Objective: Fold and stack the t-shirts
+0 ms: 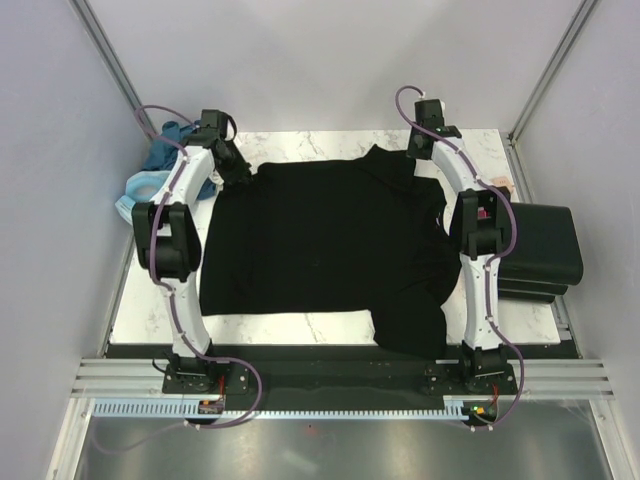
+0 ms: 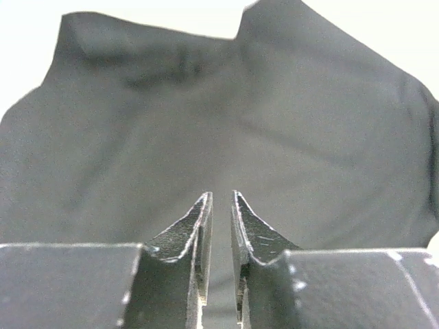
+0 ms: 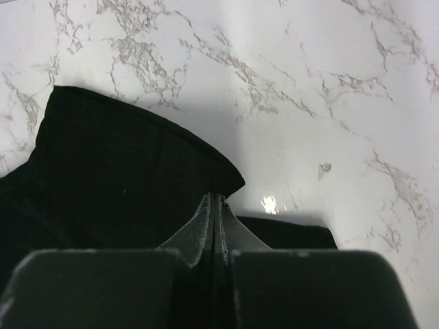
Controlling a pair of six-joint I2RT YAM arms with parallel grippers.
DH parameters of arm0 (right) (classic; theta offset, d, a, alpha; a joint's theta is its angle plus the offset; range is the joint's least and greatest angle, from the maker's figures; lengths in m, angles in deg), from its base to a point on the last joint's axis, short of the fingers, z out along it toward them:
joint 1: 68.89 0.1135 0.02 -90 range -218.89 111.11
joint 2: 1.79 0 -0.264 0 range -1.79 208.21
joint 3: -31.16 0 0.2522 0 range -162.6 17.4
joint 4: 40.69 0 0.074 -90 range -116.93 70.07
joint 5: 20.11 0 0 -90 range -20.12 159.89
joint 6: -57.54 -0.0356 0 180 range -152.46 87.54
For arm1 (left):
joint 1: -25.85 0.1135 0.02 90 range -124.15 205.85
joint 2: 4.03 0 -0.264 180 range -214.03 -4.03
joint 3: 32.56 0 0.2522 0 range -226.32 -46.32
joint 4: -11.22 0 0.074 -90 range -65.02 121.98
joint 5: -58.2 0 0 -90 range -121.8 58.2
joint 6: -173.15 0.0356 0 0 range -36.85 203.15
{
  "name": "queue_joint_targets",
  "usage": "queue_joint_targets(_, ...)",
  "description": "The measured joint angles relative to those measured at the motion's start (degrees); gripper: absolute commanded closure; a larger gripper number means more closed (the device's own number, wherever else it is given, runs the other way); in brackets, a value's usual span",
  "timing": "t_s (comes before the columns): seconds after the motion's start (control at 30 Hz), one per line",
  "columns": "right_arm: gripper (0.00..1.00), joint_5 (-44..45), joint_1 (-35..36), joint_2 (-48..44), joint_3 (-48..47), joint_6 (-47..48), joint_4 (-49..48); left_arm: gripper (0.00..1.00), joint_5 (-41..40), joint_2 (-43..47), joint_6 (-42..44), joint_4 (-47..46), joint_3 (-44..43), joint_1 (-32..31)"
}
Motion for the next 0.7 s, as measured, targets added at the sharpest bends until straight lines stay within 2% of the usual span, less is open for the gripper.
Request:
queue_joint_targets(0.27,1.0,0.5,0.42,-7.1,6.93,-0.68,-0.48,0.72,-3.17,-14.53,0.02,2.1,-17.42,2.01)
queue_joint_targets(0.43,1.0,-0.39,0.55,-10.6,8.5,-1.31,-0.76,0.71,-2.93,-21.29,0.02,3.23,-24.13,2.34)
queue_joint_targets(0.7,1.0,-1.01,0.68,-16.44,13.46,-1.2,-1.25,0.67,-4.07,-22.82,0.02,3.93,-25.49,4.35)
